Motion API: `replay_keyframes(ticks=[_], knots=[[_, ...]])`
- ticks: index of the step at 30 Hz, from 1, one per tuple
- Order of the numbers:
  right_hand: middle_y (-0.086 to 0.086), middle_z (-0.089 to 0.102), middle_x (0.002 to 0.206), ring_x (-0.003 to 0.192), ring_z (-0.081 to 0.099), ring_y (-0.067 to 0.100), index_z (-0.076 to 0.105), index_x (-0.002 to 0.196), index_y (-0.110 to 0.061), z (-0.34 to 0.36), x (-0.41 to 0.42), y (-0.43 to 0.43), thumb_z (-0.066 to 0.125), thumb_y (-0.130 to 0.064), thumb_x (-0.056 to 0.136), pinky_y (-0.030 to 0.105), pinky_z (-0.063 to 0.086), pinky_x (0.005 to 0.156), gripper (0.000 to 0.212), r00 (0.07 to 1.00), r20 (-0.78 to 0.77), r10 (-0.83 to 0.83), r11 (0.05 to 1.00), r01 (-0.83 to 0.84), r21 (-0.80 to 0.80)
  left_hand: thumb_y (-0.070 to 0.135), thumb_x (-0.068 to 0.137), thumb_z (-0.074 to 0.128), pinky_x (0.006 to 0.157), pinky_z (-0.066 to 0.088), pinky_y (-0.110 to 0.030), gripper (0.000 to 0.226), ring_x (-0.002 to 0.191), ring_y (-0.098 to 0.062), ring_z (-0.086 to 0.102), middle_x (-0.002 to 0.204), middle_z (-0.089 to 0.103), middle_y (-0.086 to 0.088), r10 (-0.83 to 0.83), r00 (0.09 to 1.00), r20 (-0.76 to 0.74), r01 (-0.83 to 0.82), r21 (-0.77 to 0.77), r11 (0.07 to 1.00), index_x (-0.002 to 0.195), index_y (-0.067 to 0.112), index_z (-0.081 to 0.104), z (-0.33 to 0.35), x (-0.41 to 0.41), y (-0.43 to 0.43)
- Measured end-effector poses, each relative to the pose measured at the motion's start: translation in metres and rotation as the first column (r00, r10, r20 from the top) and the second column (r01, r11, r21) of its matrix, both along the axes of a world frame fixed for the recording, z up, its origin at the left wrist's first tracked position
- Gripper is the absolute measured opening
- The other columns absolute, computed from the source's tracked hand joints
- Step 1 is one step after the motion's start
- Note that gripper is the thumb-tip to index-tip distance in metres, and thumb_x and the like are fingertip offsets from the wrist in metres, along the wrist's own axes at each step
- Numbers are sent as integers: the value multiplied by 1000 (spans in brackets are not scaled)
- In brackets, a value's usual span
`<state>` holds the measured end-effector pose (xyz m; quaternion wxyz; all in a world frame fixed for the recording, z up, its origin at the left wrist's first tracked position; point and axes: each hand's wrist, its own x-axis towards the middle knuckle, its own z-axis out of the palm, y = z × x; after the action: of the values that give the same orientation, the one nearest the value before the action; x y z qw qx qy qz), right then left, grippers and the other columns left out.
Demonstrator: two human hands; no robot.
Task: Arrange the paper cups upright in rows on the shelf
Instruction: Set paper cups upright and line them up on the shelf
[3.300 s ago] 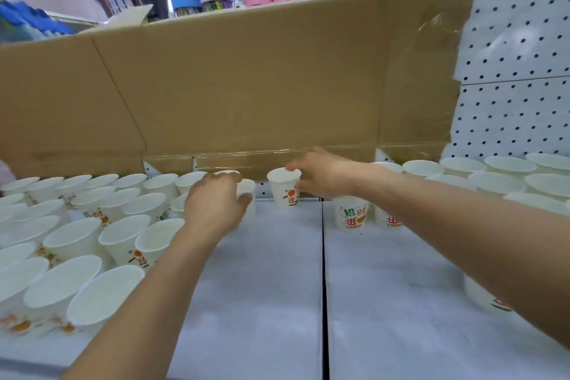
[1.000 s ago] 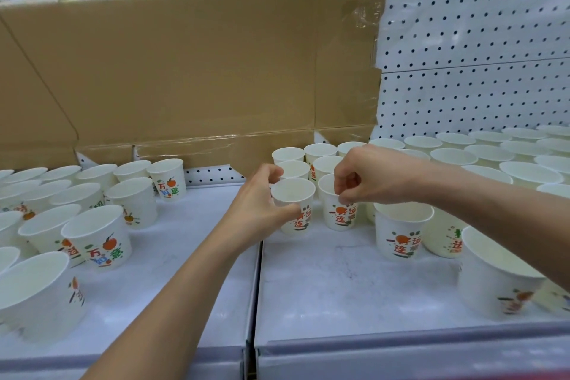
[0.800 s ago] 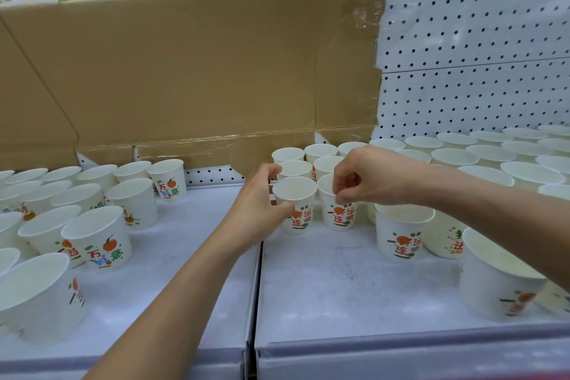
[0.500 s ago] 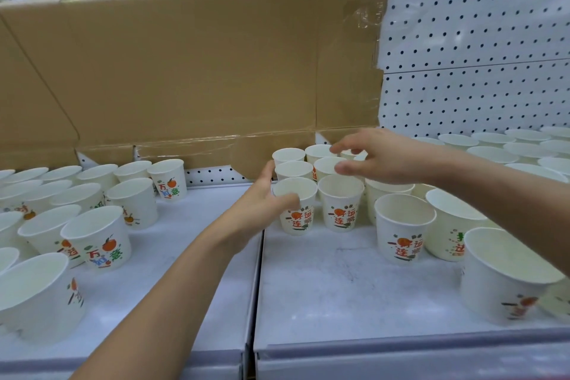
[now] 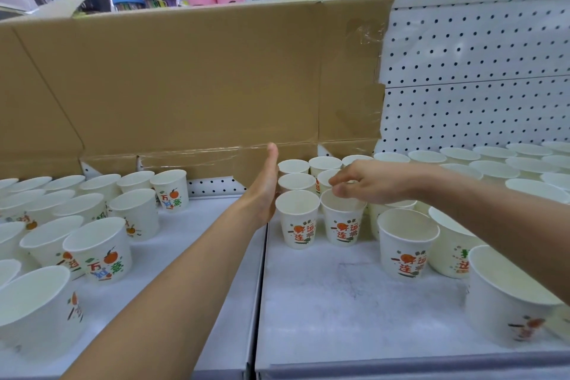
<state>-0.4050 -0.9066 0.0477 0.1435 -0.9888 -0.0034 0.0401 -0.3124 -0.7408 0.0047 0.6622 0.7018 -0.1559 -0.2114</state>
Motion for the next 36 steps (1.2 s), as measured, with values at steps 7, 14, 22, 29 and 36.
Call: replay_keyframes(ticks=[7, 14, 22, 29, 36], knots=[[-6, 39, 151, 135, 40, 15, 41, 145, -24, -1, -5, 1, 43, -37, 101, 27, 32, 105, 46, 999, 40, 11, 1000, -12, 6, 64, 96, 8, 87, 37, -27, 79, 86, -6, 50, 141, 49, -7, 29, 999, 25, -28, -40, 999, 142, 10, 41, 6, -15, -2], [-3, 40, 150, 135, 39, 18, 42, 144, -22, 3, -7, 18, 42, -35, 101, 32, 33, 107, 44, 995, 95, 26, 998, -21, -53, 78, 87, 9, 106, 42, -40, 80, 101, -17, 66, 94, 75, 1, 63, 998, -18, -65, -117, 991, 94, 25, 68, -5, -22, -1], [-7, 65, 120, 104, 59, 9, 64, 123, -25, 4, -15, 59, 52, -28, 98, 31, 48, 90, 28, 887, 461, 31, 984, -108, 142, 68, 94, 11, 114, 13, -29, 74, 145, -6, 17, 158, 19, 12, 296, 948, 121, -267, -206, 941, 153, 25, 20, 9, -60, 32], [-11, 65, 102, 89, 63, 5, 62, 122, -26, -31, -20, 164, 63, -22, 91, 24, 52, 81, 31, 807, 590, 41, 788, -389, 478, 49, 94, 41, 100, 34, -18, 35, 127, 5, 40, 133, 47, 23, 630, 549, 549, -530, -355, 770, 128, 42, 45, -24, -121, 139], [-11, 44, 138, 122, 43, 3, 32, 143, -36, -59, -18, 271, 78, -38, 76, 33, 43, 103, 82, 880, 372, 295, 682, -467, 562, 23, 93, 53, 107, 35, -34, 39, 127, -11, 40, 126, 41, 19, 748, 116, 654, -835, -343, 430, 130, 33, 43, -55, -138, 272]])
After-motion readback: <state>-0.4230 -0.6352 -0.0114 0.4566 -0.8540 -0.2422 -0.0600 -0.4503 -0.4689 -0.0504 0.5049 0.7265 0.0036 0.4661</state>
